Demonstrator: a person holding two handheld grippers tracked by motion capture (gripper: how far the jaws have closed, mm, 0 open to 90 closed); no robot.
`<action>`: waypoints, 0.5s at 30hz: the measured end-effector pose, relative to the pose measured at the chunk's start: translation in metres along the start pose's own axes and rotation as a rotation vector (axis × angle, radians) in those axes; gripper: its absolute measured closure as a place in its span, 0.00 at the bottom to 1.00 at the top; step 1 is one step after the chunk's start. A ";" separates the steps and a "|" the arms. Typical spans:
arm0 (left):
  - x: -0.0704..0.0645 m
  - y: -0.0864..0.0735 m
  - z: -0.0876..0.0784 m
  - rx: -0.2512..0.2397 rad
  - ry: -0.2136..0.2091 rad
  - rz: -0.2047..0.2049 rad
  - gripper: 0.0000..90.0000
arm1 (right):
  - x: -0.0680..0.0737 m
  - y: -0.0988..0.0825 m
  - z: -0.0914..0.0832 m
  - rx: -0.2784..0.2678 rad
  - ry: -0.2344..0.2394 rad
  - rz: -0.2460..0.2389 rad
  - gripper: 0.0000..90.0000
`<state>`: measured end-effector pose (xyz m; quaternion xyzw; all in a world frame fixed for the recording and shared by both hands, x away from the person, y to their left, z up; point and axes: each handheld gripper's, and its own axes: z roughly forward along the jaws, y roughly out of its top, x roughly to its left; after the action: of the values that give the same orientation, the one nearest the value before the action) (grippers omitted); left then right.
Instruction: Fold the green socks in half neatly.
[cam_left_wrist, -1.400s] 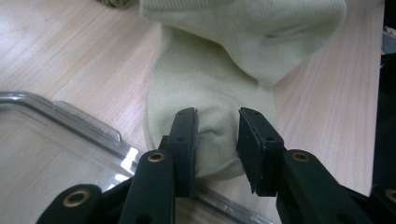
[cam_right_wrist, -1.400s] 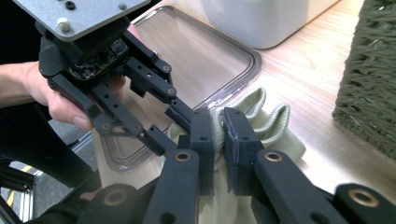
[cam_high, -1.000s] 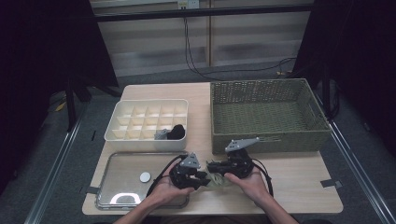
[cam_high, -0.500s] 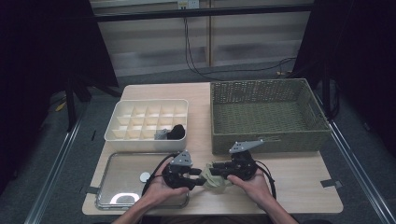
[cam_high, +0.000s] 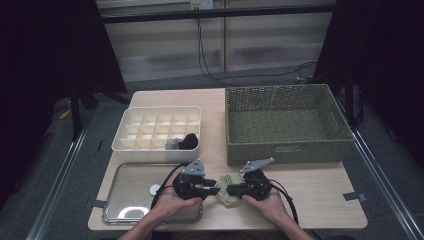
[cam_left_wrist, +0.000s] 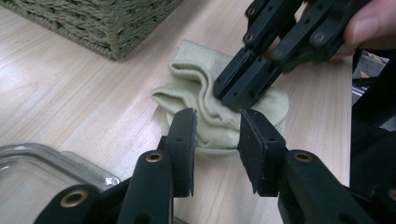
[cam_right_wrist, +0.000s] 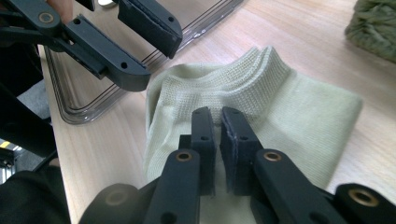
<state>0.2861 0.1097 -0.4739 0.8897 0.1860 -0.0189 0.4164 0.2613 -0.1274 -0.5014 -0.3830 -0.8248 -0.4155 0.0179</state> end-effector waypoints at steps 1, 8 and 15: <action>0.000 0.001 0.000 0.007 -0.004 0.004 0.75 | 0.000 0.000 0.000 0.000 -0.003 0.004 0.92; -0.001 0.008 0.005 -0.025 -0.020 -0.002 0.80 | 0.002 0.001 -0.009 -0.027 0.003 0.006 0.88; 0.000 0.021 0.014 -0.007 -0.036 0.015 0.85 | -0.002 -0.004 -0.028 -0.064 -0.016 0.031 0.88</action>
<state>0.2951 0.0864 -0.4678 0.8892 0.1718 -0.0310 0.4230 0.2524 -0.1498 -0.4865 -0.3994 -0.8053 -0.4382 0.0055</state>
